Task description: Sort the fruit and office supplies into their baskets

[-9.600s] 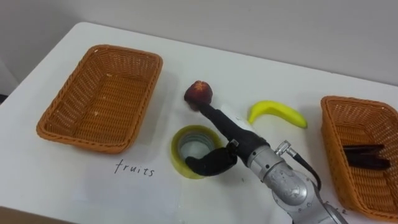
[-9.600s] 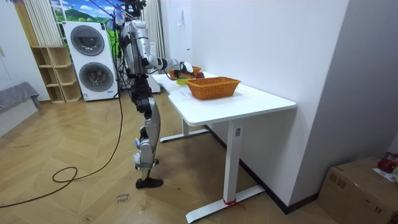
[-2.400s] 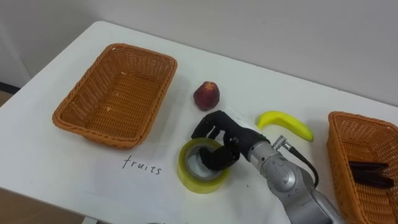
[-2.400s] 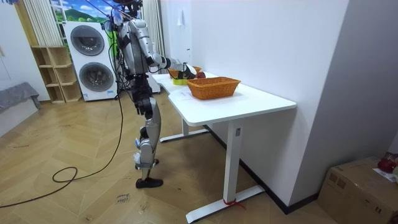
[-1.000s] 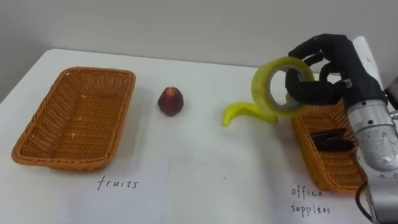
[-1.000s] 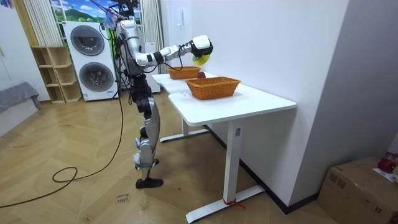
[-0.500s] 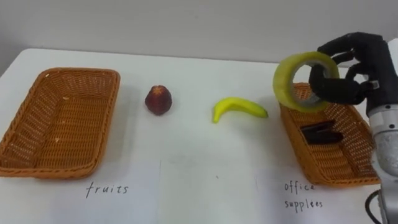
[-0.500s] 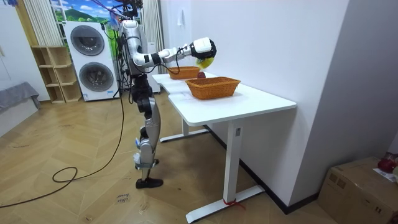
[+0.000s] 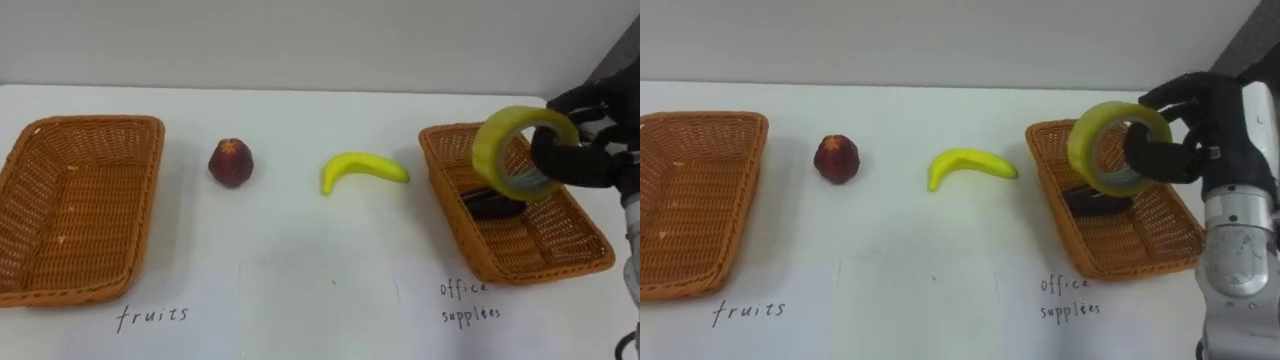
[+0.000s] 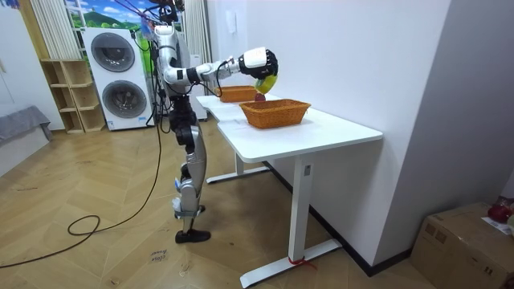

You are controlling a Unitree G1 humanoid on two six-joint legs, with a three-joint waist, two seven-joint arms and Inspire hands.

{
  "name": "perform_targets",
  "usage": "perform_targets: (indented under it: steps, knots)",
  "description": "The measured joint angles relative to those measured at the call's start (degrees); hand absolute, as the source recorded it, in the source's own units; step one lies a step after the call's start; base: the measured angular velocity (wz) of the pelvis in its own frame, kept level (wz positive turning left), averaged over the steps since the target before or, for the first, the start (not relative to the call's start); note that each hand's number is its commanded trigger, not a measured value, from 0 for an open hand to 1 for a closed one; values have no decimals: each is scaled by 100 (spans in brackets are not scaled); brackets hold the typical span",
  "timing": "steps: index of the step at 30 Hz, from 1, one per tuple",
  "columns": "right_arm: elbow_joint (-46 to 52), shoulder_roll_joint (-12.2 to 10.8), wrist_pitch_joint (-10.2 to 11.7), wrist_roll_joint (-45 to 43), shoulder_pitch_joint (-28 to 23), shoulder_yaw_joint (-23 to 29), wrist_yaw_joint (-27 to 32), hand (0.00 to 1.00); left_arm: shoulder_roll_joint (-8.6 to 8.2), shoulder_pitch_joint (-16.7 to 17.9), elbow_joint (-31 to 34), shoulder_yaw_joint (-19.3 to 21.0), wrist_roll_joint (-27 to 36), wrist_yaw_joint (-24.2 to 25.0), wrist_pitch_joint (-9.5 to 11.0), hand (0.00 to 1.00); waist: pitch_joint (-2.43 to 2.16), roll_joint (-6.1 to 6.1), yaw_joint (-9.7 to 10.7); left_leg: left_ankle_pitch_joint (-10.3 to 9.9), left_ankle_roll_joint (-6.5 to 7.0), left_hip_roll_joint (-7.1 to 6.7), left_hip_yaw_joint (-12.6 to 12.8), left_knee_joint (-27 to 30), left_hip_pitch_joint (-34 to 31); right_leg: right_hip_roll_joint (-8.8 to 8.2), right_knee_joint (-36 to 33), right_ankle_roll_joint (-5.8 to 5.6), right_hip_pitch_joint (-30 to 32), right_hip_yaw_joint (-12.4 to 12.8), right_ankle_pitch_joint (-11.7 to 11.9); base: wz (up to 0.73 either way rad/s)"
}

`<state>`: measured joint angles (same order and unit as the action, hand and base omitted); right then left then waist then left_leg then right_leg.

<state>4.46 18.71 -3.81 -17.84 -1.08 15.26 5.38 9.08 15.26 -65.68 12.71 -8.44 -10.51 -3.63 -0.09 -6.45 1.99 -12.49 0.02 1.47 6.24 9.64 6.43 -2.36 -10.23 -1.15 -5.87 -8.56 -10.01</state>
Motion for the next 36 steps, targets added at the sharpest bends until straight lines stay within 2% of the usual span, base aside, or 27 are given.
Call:
perform_targets:
  steps: [8, 19, 26, 36]
  knots:
    - [-209, -2, 2, -82, -248, -10, 4, 100, 49, -50, -59, -49, 0, -5, 2, 0, 14, 15, -66, -1, 1, 2, 59, -6, 39, 3, -44, 0, 15, 56, 0, -3]
    - [-270, -2, 3, -64, -281, -36, -30, 100, 61, -5, -23, -49, 0, -11, -16, 0, 32, 56, -89, -2, 1, 4, 32, -9, 30, 4, -41, 0, 30, 59, 0, 0]
    - [-527, -8, -3, -273, -295, -68, -129, 100, 62, -87, 32, -52, 24, -54, -15, 0, 20, 107, -93, -1, 1, 4, 26, -9, 24, 5, -40, 0, 33, 60, 0, 0]
    - [-577, -14, -3, -295, -295, -132, -237, 100, 60, -110, 32, -49, 35, -179, -17, 0, 18, 103, -107, 1, 1, 4, 31, -6, 96, 4, -43, 0, -7, 71, 0, 0]
